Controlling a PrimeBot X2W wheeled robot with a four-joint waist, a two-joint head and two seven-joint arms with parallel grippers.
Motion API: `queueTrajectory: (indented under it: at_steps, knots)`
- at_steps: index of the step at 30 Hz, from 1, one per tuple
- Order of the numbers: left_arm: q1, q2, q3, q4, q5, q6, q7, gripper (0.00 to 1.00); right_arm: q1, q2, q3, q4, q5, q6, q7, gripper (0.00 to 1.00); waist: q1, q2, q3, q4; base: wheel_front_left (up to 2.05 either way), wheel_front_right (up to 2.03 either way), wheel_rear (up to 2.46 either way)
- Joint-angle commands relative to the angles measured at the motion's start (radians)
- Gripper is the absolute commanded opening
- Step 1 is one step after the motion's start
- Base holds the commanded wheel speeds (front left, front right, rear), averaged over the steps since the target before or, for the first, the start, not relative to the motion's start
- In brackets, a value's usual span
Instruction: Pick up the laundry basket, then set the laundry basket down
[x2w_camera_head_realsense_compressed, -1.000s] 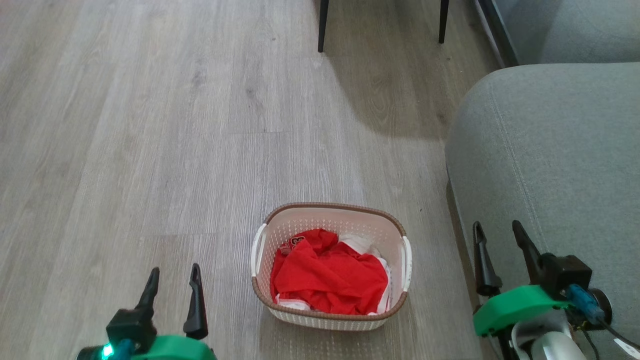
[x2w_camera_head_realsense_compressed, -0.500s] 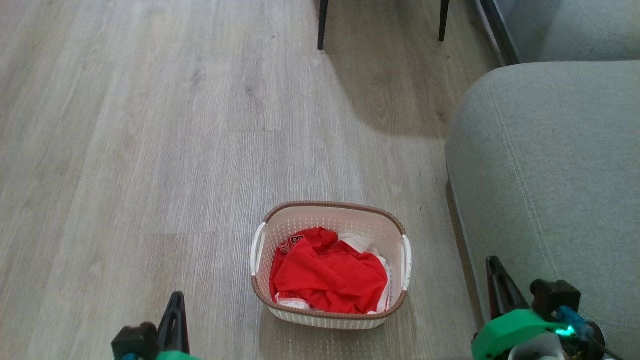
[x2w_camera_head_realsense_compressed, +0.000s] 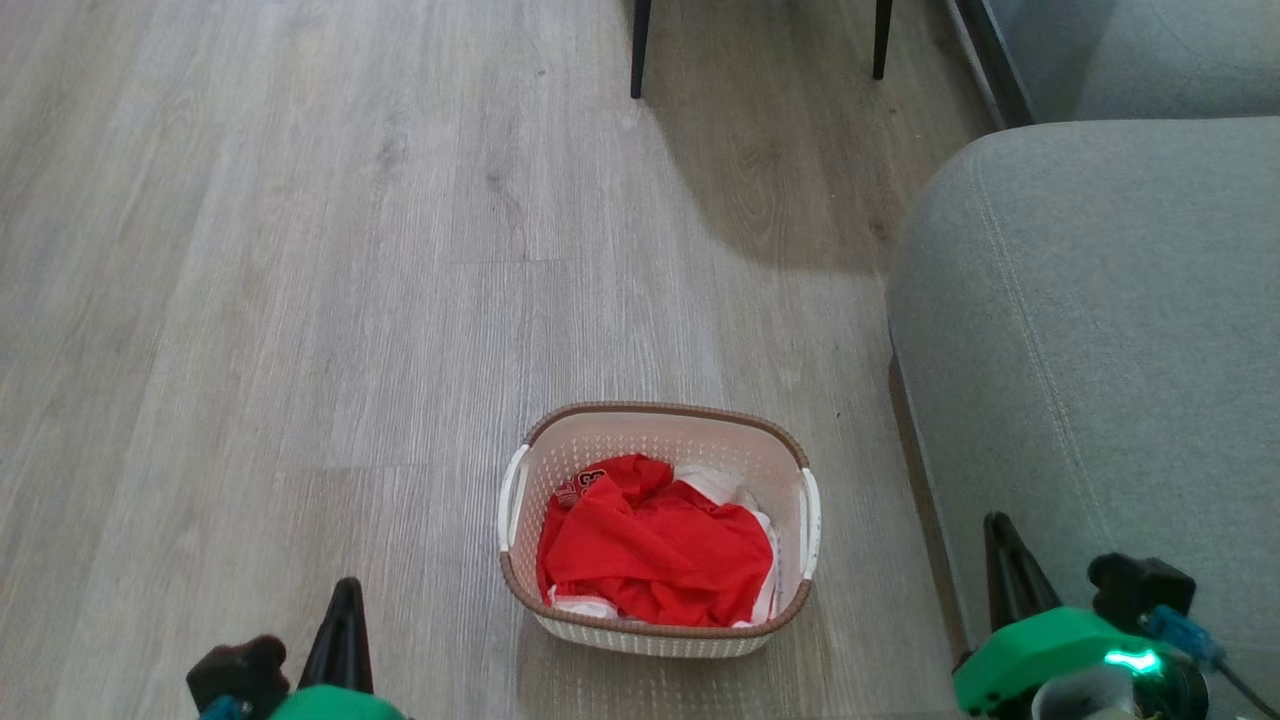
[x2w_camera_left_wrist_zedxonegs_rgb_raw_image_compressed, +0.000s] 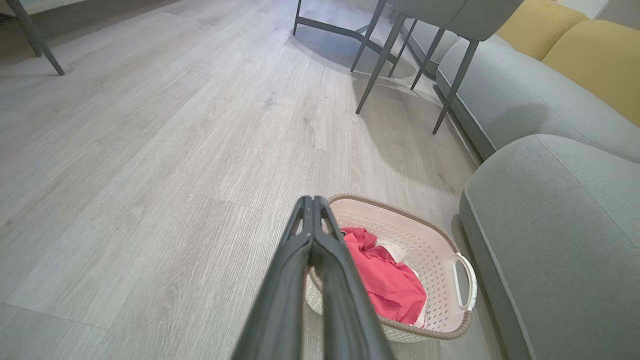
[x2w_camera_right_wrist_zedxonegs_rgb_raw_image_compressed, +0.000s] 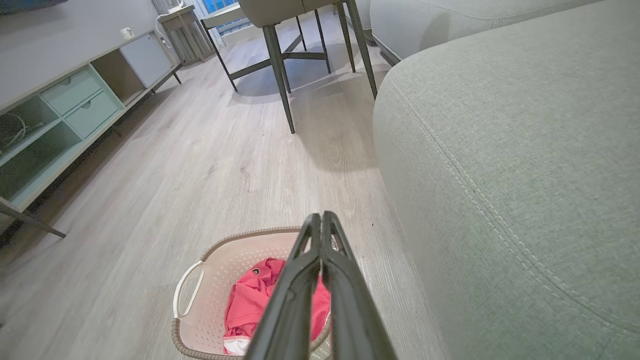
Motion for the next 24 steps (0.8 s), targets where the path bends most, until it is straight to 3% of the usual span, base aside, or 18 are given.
queueTrajectory:
  at_steps: [1, 24]
  knots:
    - [-0.044, 0.009, 0.014, -0.026, -0.024, -0.006, 0.006, 0.00, -0.044, -0.012, -0.005, -0.033, 0.025, 0.000, 0.007, 0.00, 0.0000, -0.0001, 0.000, 0.000, 0.00, 0.00, 0.00]
    - [-0.096, 0.018, 0.046, -0.013, -0.297, -0.043, 0.064, 0.00, -0.067, -0.021, -0.030, -0.033, 0.289, 0.000, 0.065, 0.00, 0.0000, -0.0001, 0.004, -0.009, 0.00, 0.00, 0.00]
